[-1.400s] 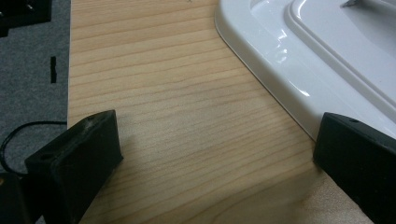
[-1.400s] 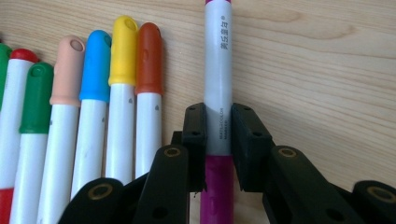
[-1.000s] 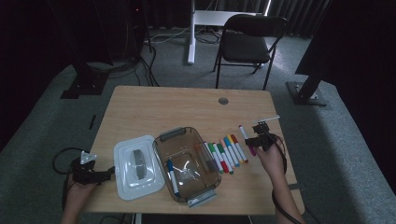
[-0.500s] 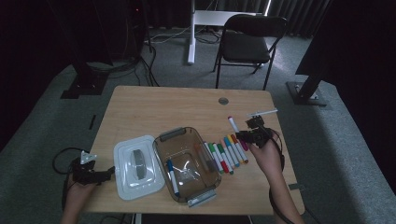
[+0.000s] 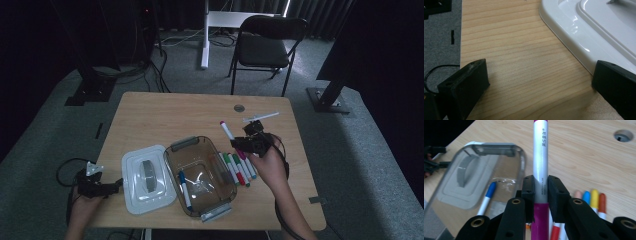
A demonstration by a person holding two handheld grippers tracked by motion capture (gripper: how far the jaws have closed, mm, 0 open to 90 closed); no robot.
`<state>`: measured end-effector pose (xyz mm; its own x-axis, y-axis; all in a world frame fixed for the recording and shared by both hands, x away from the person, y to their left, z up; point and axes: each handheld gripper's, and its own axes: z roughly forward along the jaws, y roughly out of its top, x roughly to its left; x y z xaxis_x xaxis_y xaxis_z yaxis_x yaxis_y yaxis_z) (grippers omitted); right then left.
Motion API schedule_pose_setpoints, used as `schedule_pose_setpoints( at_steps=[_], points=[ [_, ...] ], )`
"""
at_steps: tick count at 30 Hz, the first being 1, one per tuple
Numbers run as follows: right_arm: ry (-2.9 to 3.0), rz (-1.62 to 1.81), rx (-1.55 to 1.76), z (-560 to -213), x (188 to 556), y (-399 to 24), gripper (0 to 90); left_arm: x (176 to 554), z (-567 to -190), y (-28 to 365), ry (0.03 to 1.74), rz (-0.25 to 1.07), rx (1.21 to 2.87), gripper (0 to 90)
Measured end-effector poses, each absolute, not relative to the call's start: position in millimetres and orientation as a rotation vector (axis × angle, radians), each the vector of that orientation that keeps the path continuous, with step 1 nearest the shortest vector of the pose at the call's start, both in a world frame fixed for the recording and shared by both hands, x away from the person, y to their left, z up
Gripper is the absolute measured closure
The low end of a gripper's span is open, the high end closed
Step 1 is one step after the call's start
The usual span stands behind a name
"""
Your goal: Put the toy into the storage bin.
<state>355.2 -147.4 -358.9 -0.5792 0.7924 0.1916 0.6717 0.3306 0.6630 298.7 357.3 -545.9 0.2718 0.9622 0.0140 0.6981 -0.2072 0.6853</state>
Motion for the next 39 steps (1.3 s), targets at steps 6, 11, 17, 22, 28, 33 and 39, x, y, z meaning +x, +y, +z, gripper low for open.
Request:
schedule_pose_setpoints(
  at_steps=[6, 11, 17, 22, 28, 33, 39],
  points=[
    [2.497, 1.077, 1.288, -363.1, 351.6, -118.9, 76.6, 298.7, -545.9, 357.3, 1.491, 0.607, 1.981, 1.2],
    [2.561, 1.065, 1.248, -367.6, 350.0, -95.6, 76.6, 298.8, -545.9, 357.3, 1.489, 0.605, 1.981, 1.2],
    [2.647, 1.026, 1.208, -381.7, 347.9, -68.3, 76.6, 298.8, -545.7, 357.4, 1.489, 0.605, 1.984, 1.2],
    [2.714, 0.966, 1.192, -396.3, 347.1, -48.0, 76.6, 298.9, -545.7, 357.5, 1.488, 0.605, 1.985, 1.2],
    [2.789, 0.871, 1.168, -414.2, 346.5, -27.9, 76.5, 298.9, -545.7, 357.5, 1.488, 0.605, 1.984, 1.2],
    [2.829, 0.81, 1.157, -425.4, 346.7, -15.7, 76.5, 298.9, -545.8, 357.4, 1.488, 0.606, 1.984, 1.2],
    [2.867, 0.738, 1.146, -436.8, 347.2, -4.2, 76.5, 298.9, -545.8, 357.4, 1.488, 0.606, 1.984, 1.2]
  ],
)
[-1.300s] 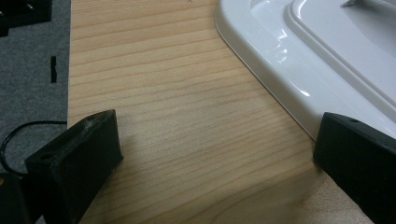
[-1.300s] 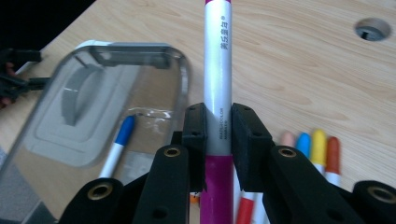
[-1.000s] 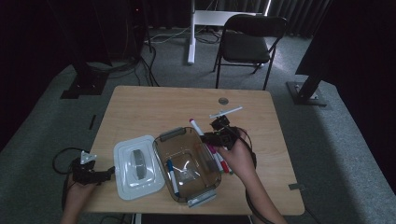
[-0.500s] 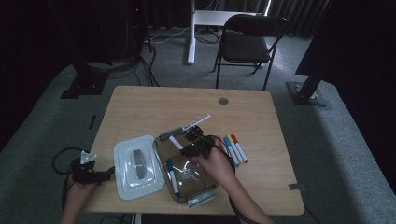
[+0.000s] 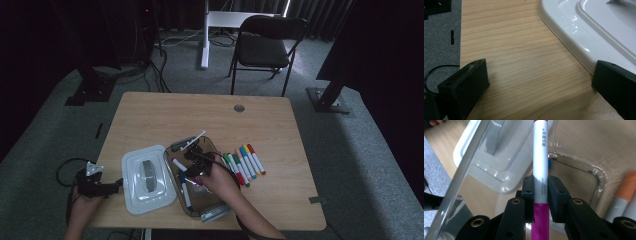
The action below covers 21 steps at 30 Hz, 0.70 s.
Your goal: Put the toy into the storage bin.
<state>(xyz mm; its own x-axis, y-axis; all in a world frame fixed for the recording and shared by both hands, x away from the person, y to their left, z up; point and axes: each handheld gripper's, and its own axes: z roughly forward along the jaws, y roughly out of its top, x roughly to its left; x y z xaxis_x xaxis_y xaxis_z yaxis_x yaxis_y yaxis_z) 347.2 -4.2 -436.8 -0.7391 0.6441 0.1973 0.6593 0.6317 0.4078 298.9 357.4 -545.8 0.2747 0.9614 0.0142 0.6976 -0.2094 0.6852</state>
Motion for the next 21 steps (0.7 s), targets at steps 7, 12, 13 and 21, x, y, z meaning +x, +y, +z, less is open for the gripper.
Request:
schedule_pose_setpoints(
  at_steps=[7, 12, 13, 21],
  points=[
    [-2.821, -0.631, -1.104, -448.9, 346.1, 5.8, 76.5, 299.0, -545.9, 357.5, 1.486, 0.606, 1.984, 1.2],
    [-2.831, -0.564, -1.084, -456.8, 345.3, 10.8, 76.5, 299.1, -545.8, 357.6, 1.485, 0.605, 1.985, 1.2],
    [-2.829, -0.544, -1.082, -457.5, 345.1, 11.8, 76.5, 299.1, -545.9, 357.6, 1.485, 0.605, 1.985, 1.2],
    [-2.834, -0.422, -1.024, -467.6, 344.9, 17.7, 75.8, 299.1, -545.8, 357.6, 1.485, 0.604, 1.985, 1.2]
  ],
)
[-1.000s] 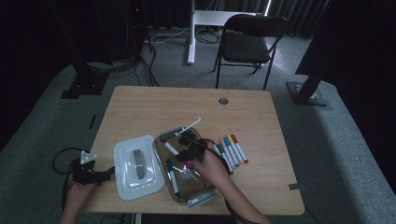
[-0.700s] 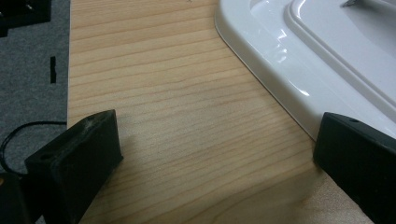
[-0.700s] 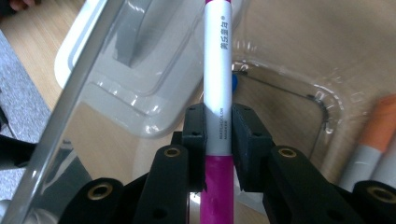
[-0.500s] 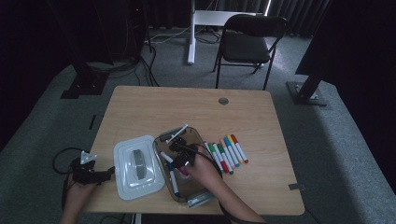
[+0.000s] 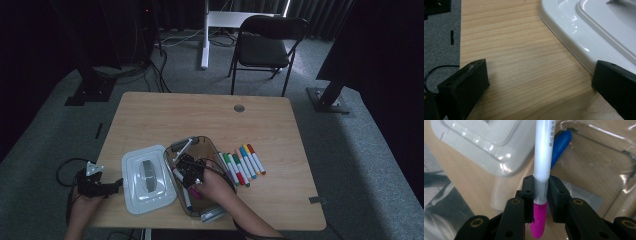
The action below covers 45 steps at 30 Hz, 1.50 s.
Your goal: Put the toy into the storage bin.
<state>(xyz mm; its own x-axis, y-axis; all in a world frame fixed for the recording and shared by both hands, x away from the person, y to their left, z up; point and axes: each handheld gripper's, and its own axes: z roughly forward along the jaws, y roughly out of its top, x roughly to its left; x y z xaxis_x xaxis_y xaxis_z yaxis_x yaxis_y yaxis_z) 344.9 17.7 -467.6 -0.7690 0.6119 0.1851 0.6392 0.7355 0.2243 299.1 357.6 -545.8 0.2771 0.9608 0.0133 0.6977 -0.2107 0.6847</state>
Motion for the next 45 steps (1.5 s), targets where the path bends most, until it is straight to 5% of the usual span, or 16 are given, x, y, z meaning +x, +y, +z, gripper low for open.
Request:
schedule_pose_setpoints(
  at_steps=[21, 35, 45],
  points=[
    [-2.813, -0.653, -1.054, -427.4, 343.6, -14.5, 63.3, 299.2, -545.9, 357.6, 1.484, 0.605, 1.985, 1.2],
    [-2.754, -0.934, -1.284, -375.8, 357.0, -95.9, 53.1, 299.2, -545.8, 357.6, 1.485, 0.603, 1.986, 1.2],
    [-2.804, -0.903, -1.461, -383.7, 376.0, -153.4, 56.0, 299.2, -545.8, 357.7, 1.484, 0.604, 1.987, 1.2]
  ],
)
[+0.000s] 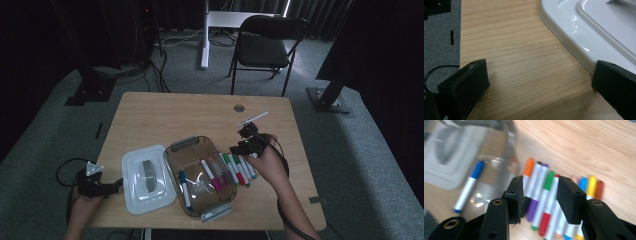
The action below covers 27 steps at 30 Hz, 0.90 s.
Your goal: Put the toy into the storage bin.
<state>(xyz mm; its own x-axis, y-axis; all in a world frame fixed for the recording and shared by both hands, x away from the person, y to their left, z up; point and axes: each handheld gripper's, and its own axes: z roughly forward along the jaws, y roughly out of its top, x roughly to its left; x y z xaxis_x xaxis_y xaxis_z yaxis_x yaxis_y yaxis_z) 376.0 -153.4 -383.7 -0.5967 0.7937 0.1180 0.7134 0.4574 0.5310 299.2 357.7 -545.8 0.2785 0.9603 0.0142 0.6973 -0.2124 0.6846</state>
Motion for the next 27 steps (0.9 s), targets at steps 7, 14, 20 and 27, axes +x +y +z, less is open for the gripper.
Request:
schedule_pose_setpoints(
  at_steps=[7, 14, 20, 27],
  points=[
    [2.5, 0.712, 1.407, -411.3, 391.2, -187.4, 61.1, 299.1, -545.8, 357.6, 1.485, 0.603, 1.985, 1.2],
    [2.481, 0.632, 1.506, -449.9, 406.1, -212.7, 67.3, 299.1, -545.8, 357.6, 1.485, 0.603, 1.985, 1.2],
    [2.467, 0.563, 1.578, -477.4, 417.4, -224.4, 69.0, 299.1, -545.8, 357.6, 1.485, 0.603, 1.985, 1.2],
    [2.486, 0.519, 1.607, -492.7, 424.1, -226.1, 71.0, 299.1, -545.8, 357.6, 1.485, 0.603, 1.985, 1.2]
  ],
)
